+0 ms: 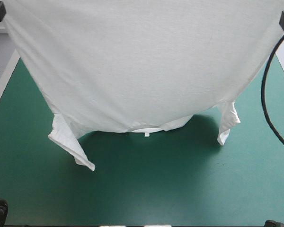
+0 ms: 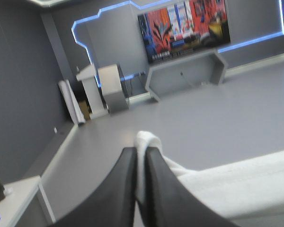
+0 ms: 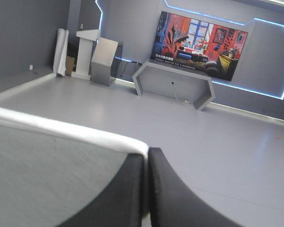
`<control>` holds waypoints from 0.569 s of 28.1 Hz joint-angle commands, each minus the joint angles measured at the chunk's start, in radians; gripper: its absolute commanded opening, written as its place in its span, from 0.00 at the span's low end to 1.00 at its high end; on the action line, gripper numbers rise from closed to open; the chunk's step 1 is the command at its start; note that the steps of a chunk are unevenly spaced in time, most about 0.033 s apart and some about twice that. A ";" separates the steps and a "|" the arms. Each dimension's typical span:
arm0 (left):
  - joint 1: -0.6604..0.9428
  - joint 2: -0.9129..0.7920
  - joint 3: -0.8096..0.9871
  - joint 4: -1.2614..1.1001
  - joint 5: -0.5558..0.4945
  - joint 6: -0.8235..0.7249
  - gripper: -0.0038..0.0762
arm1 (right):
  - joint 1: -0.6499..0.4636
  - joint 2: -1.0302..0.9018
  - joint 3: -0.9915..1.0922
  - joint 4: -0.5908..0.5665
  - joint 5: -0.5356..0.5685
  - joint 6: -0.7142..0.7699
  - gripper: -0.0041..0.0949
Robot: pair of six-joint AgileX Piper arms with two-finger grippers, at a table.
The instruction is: Fold the cloth
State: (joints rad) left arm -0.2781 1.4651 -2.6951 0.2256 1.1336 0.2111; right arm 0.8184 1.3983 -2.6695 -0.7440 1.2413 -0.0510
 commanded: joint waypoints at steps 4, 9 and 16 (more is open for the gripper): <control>-0.001 -0.099 -0.094 0.039 -0.114 0.039 0.04 | -0.009 -0.045 -0.089 -0.009 -0.241 -0.021 0.02; -0.001 -0.137 -0.104 0.041 -0.110 0.055 0.04 | -0.009 -0.092 -0.094 0.143 -0.395 -0.065 0.02; -0.001 -0.132 -0.053 0.034 -0.125 0.073 0.04 | -0.009 -0.080 -0.060 0.192 -0.385 -0.107 0.02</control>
State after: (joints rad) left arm -0.2781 1.3246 -2.7770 0.2003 1.1020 0.2791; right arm 0.8184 1.3130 -2.7433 -0.4877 0.9356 -0.1465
